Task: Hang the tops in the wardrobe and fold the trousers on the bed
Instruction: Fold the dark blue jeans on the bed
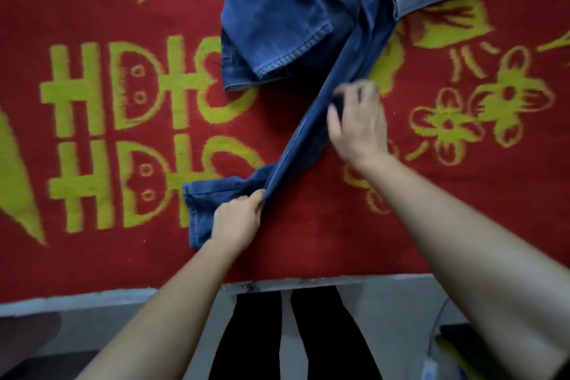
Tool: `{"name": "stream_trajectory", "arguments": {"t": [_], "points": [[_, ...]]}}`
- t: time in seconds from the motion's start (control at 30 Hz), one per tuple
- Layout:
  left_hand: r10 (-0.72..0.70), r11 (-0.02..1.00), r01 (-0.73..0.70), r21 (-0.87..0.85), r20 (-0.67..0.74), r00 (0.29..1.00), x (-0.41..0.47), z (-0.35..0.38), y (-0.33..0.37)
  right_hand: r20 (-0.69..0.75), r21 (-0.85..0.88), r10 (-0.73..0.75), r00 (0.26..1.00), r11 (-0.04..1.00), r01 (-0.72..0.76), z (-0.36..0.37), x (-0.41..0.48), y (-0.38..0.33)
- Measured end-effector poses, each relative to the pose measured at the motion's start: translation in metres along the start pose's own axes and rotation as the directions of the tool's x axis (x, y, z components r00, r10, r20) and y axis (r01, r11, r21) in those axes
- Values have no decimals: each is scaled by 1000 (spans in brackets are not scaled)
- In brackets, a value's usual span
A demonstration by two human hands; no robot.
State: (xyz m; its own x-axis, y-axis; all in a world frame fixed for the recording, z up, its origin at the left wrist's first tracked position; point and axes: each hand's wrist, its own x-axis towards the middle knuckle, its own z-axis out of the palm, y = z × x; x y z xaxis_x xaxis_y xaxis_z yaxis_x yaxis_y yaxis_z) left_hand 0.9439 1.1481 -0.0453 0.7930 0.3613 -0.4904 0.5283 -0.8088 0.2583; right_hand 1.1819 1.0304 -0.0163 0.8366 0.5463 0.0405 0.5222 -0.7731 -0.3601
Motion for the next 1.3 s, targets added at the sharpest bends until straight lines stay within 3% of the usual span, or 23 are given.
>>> {"name": "stream_trajectory", "arguments": {"t": [0.07, 0.1, 0.17, 0.23, 0.3, 0.4, 0.47, 0.53, 0.6, 0.63, 0.67, 0.7, 0.77, 0.83, 0.93, 0.97, 1.0, 1.07, 1.1, 1.17, 1.23, 1.3], "points": [[37, 994, -34, 99, -34, 999, 10, -6, -11, -141, 29, 7, 990, 1000, -3, -10, 44, -16], [42, 991, -36, 129, -49, 998, 15, -12, -17, -129, -33, -1, 992, 999, -3, -11, 64, -23], [44, 991, -29, 131, -109, 993, 22, -24, -32, -7, -165, 13, 1000, 986, -14, -11, 94, -32], [-22, 993, 40, 114, -154, 988, 25, -38, -49, 176, -156, 53, 983, 987, -25, -5, 111, -30], [-82, 988, 98, 117, -127, 988, 26, -50, -67, 316, -118, 91, 944, 991, -57, 4, 109, -27], [-146, 983, 149, 104, -35, 989, 25, -62, -88, 316, -37, 127, 940, 992, -122, 14, 72, -34], [-230, 966, 239, -96, 97, 968, 29, -66, -92, 343, 63, 130, 930, 985, -161, 19, 30, -41], [-274, 840, 335, -426, 199, 941, 34, -73, -84, 467, 74, 105, 878, 985, -157, 28, -20, -43], [-324, 544, 357, -759, 203, 924, 40, -85, -65, 577, 43, 95, 812, 988, -146, 36, -65, -41], [-366, 375, 367, -851, 228, 902, 44, -90, -53, 597, 39, 101, 796, 987, -154, 40, -81, -38], [-382, 273, 375, -886, 257, 888, 51, -95, -43, 606, 34, 110, 788, 986, -163, 42, -93, -35], [-345, 238, 356, -904, 264, 900, 57, -100, -33, 609, 28, 109, 786, 987, -159, 43, -99, -32], [-245, 237, 331, -913, 274, 930, 70, -102, -15, 620, 35, 69, 781, 993, -116, 41, -99, -26], [-182, 228, 275, -934, 237, 954, 81, -98, 1, 682, 56, 8, 732, 996, -63, 33, -88, -16], [-98, 497, 53, -866, 4, 995, 84, -89, 20, 766, 70, -4, 642, 994, -78, 19, -65, 8], [-90, 556, 24, -831, -31, 995, 82, -86, 21, 744, 103, 17, 668, 985, -139, 15, -56, 14], [-82, 597, 23, -802, -32, 996, 81, -80, 16, 672, 154, 47, 739, 967, -201, 13, -47, 18], [-66, 660, 67, -748, 31, 997, 74, -66, 0, 403, 251, 199, 893, 915, -317, 11, -22, 23], [-68, 701, 100, -706, 73, 995, 71, -57, -12, 224, 289, 307, 925, 886, -364, 8, -5, 20], [-84, 734, 160, -661, 146, 986, 61, -48, -28, -52, 298, 415, 908, 875, -383, -6, 35, 9], [-73, 726, 178, -665, 183, 980, 51, -46, -38, -61, 107, 262, 963, 961, -255, -12, 71, -4], [-85, 682, 212, -700, 213, 973, 44, -49, -42, 174, -93, 99, 980, 992, -83, -4, 88, -13]]}}
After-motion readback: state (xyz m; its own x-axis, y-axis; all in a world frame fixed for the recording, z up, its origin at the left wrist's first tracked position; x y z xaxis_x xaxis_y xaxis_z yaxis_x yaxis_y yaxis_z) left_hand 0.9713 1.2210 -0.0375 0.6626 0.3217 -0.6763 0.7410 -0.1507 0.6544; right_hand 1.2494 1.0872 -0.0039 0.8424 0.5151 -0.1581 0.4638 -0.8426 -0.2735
